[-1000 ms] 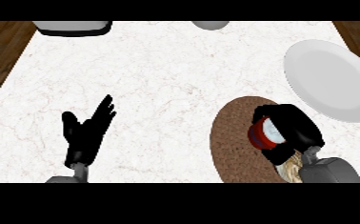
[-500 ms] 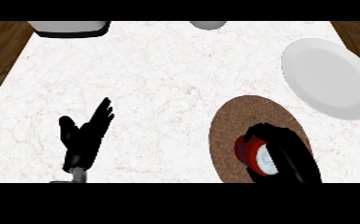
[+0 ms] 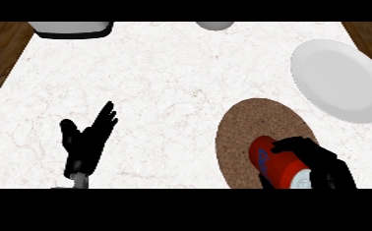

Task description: Pick the can from the placemat and place it in the plate

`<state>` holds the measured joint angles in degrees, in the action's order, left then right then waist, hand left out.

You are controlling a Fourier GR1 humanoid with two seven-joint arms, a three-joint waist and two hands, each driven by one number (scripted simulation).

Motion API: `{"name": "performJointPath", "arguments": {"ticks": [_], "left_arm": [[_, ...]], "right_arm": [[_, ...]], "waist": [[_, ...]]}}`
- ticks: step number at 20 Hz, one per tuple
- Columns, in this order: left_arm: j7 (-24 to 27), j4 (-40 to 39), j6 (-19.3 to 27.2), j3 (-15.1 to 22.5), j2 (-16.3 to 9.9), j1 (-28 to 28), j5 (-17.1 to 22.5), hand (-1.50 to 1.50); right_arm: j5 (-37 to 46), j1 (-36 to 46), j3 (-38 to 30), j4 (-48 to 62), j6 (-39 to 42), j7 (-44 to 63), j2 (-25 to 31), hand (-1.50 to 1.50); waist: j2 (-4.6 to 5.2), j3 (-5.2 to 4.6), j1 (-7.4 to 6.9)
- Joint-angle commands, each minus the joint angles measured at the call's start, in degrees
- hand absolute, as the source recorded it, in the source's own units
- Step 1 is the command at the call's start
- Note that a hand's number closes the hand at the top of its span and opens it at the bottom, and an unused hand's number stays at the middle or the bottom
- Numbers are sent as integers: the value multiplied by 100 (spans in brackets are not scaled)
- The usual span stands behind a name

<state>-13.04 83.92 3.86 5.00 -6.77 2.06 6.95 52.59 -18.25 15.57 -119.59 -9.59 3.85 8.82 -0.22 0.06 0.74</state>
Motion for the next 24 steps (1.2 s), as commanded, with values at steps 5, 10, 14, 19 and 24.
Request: {"name": "performJointPath", "arguments": {"ticks": [5,10,14,19,24], "left_arm": [[325,-453,-179,-170,23,-114,76,0],[-167,30,-33,-19,10,-108,-58,0],[293,-407,-277,-124,6,-85,-7,0],[-169,12,-284,-100,-112,-58,41,0],[-38,-224,-82,24,196,-326,-129,0]], "right_arm": [[-1574,359,-1340,93,-296,4,-282,150],[-3220,1153,-2832,1087,-222,-717,119,150],[-3038,2181,-3345,2611,-337,-1022,584,150],[-3411,3224,-4391,4540,-755,-1878,1325,150],[-3566,4206,-4677,6807,-803,-3066,1855,150]], "waist": [[26,-5,-49],[25,4,-80],[36,-3,-116],[62,10,-246],[83,13,-246]]}}
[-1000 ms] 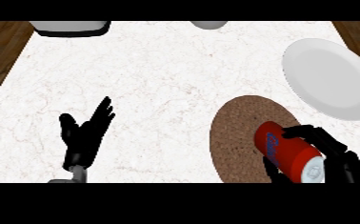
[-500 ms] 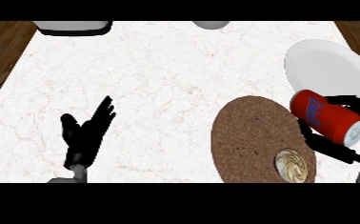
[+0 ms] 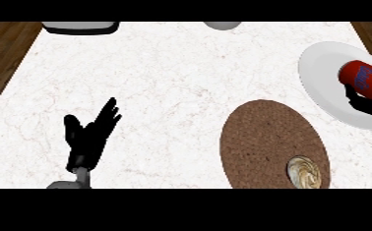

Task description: Pick the can from the placemat and place it in the plate

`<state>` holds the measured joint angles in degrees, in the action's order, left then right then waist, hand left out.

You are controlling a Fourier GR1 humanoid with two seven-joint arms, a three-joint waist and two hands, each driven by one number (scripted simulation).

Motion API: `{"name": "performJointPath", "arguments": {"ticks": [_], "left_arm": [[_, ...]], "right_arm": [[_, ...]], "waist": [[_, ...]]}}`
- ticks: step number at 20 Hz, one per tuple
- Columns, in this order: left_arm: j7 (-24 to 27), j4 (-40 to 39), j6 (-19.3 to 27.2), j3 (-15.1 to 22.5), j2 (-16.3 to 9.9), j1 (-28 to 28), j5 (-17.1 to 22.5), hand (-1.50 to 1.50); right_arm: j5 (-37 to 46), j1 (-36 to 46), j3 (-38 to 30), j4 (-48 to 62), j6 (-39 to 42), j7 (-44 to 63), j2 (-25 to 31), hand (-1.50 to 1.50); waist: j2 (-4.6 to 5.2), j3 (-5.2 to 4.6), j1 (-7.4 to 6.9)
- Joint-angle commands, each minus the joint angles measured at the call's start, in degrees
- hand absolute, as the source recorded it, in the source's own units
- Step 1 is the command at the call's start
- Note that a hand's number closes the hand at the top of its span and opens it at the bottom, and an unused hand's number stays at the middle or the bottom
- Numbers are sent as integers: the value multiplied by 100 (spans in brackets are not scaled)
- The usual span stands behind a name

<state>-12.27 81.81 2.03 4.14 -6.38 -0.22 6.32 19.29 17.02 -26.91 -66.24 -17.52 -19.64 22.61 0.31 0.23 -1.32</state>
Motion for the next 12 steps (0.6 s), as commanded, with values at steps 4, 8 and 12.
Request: {"name": "performJointPath", "arguments": {"ticks": [4,8,12], "left_arm": [[-15,192,-61,42,-26,297,-35,0],[-32,37,-37,152,151,93,-58,0],[-157,195,2,334,192,-19,-187,0]], "right_arm": [[-199,1479,-516,2926,-163,-1374,784,150],[-117,2018,-657,4002,-351,-1896,1064,150],[717,1886,-37,4553,-246,-736,1477,-150]], "waist": [[18,-8,-56],[70,2,-150],[157,9,-353]]}}
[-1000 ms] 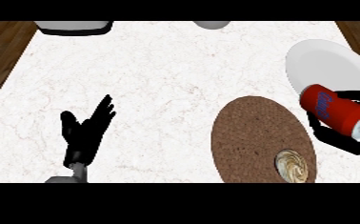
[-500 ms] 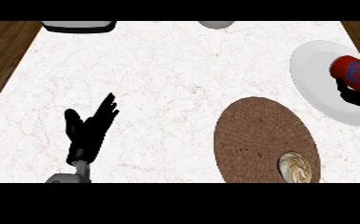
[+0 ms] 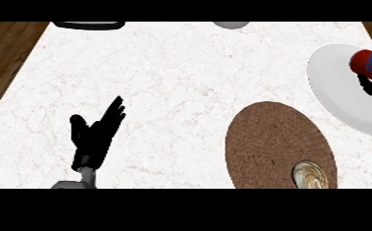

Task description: Pick the can from the placemat and place it in the plate

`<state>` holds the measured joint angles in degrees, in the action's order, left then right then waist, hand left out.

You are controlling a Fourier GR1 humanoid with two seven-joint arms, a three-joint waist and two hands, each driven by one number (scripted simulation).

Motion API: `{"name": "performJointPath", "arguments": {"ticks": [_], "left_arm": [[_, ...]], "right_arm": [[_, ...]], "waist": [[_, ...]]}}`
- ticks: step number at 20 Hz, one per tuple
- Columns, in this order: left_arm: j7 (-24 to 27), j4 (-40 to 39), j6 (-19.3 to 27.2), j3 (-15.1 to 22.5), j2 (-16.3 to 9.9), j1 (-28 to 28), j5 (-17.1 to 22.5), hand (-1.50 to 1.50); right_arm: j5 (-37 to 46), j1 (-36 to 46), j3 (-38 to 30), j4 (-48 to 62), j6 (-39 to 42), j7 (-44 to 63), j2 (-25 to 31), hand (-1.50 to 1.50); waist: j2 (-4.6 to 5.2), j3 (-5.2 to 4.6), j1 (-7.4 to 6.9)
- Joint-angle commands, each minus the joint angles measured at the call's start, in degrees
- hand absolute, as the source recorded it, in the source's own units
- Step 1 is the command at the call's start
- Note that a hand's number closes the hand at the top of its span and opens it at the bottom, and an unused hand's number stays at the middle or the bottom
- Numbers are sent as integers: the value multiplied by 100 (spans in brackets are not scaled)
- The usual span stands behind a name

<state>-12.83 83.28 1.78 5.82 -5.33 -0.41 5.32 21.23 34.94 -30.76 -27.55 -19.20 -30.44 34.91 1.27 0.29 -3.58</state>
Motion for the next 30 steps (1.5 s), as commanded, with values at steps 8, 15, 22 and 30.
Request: {"name": "performJointPath", "arguments": {"ticks": [8,15,22,30], "left_arm": [[168,-228,-99,20,6,-75,-45,0],[1,-216,79,73,143,-110,-116,0],[-39,-4,104,50,136,99,-85,0],[284,-252,140,51,174,131,-221,0]], "right_arm": [[354,500,268,1378,940,-184,282,-150],[-539,756,-561,1439,1677,-998,362,-150],[-993,280,-1017,1861,2865,-1086,974,-150],[-884,-372,-823,1924,4699,-1495,1509,-150]], "waist": [[98,32,-137],[54,29,7],[7,21,95],[-14,15,192]]}}
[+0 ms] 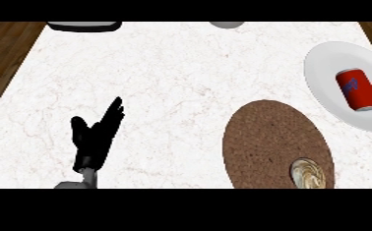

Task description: Pick the can from the placemat and place it in the plate

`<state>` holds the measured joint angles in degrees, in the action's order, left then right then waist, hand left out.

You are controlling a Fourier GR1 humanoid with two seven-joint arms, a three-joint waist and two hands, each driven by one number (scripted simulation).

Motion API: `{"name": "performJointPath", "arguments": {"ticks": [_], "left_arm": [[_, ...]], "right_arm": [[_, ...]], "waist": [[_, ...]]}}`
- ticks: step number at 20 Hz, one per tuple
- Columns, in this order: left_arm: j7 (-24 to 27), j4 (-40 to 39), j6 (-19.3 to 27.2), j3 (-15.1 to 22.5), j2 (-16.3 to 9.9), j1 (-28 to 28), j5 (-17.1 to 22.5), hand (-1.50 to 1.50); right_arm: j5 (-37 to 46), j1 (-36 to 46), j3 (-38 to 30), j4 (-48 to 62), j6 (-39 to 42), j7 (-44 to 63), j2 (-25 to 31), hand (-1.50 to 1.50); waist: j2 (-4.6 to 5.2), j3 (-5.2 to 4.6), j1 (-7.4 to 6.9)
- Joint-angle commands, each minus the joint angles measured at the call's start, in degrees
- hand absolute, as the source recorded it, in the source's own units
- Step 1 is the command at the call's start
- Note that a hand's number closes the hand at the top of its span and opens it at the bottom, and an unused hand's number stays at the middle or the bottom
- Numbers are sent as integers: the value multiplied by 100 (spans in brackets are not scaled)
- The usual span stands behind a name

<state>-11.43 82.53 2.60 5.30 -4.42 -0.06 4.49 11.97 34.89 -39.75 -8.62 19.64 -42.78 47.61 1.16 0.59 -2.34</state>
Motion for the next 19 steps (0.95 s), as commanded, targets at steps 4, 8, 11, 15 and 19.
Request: {"name": "performJointPath", "arguments": {"ticks": [4,8,11,15,19], "left_arm": [[-189,61,-186,-123,-199,47,133,0],[-157,123,96,58,54,113,-73,0],[-308,44,73,-96,-36,-57,4,0],[-475,270,15,-99,-107,1,49,0],[-386,169,-116,-103,-100,-21,129,0]], "right_arm": [[109,-818,156,-81,925,-779,188,-150],[240,-1184,319,-194,1064,-961,384,-150],[337,-1412,452,-316,780,-1332,149,-150],[358,-1460,513,-250,962,-1113,456,-150],[363,-1764,545,-269,860,-1438,388,-150]], "waist": [[-6,-4,45],[-35,-9,89],[-48,-15,120],[-61,-17,99],[-53,-7,124]]}}
